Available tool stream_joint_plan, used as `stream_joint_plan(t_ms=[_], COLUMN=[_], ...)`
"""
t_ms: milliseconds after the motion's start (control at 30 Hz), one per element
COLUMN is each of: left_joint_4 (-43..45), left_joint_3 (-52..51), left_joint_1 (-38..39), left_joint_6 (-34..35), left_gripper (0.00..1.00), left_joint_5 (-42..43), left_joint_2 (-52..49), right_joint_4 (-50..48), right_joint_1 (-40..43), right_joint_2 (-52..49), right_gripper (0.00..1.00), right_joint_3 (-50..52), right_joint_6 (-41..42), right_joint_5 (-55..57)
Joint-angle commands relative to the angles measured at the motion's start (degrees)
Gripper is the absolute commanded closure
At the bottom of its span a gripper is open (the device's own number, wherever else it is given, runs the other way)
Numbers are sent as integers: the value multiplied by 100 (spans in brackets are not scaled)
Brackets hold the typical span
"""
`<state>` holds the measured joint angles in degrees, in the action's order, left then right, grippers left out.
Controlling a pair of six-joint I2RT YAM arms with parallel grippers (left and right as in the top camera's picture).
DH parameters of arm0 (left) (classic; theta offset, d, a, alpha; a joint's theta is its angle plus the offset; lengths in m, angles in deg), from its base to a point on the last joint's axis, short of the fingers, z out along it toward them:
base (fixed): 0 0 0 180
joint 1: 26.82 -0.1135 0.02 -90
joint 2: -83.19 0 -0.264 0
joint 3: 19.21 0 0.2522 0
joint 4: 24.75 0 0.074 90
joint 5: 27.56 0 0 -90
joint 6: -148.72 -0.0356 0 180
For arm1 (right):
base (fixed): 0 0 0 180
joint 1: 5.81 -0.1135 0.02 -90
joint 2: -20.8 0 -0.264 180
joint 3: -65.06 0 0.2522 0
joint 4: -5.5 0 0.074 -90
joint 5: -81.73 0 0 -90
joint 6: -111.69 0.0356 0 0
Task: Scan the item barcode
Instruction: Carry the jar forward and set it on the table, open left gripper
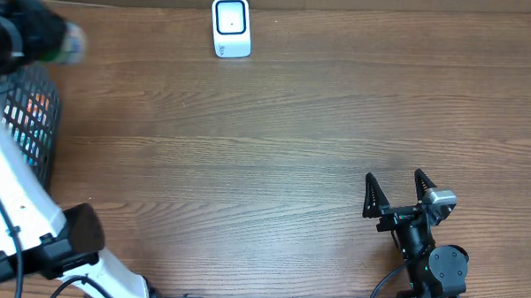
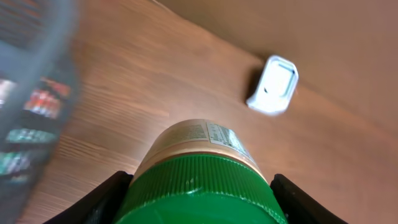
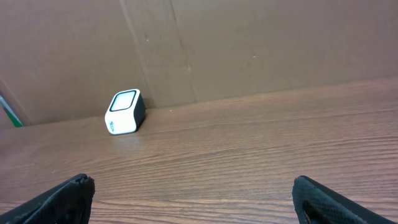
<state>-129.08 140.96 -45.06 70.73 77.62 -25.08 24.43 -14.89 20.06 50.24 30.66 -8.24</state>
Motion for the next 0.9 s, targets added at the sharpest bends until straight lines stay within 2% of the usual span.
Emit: stream_joint_plan(t_ms=[0,200,467,867], left_joint_4=[-203,-181,715,1722], left_joint_3=[35,-603,-1604,-1690], left_joint_1=[817,2144,3456,5040], left_joint_6=[-24,-17,345,730], left_gripper=[69,69,70,69], left_joint_5=[-549,-684,-680,-658], left_joint_2=[11,-284,-1069,-2594], right_joint_4=[-33,-33,-33,-33], right_joint_1=[11,11,11,11], right_joint_2=[50,50,50,50], right_gripper=[0,0,0,0], right_joint_3=[59,59,59,59], right_joint_6=[-46,-46,-46,-46], right_joint_5=[26,26,26,26])
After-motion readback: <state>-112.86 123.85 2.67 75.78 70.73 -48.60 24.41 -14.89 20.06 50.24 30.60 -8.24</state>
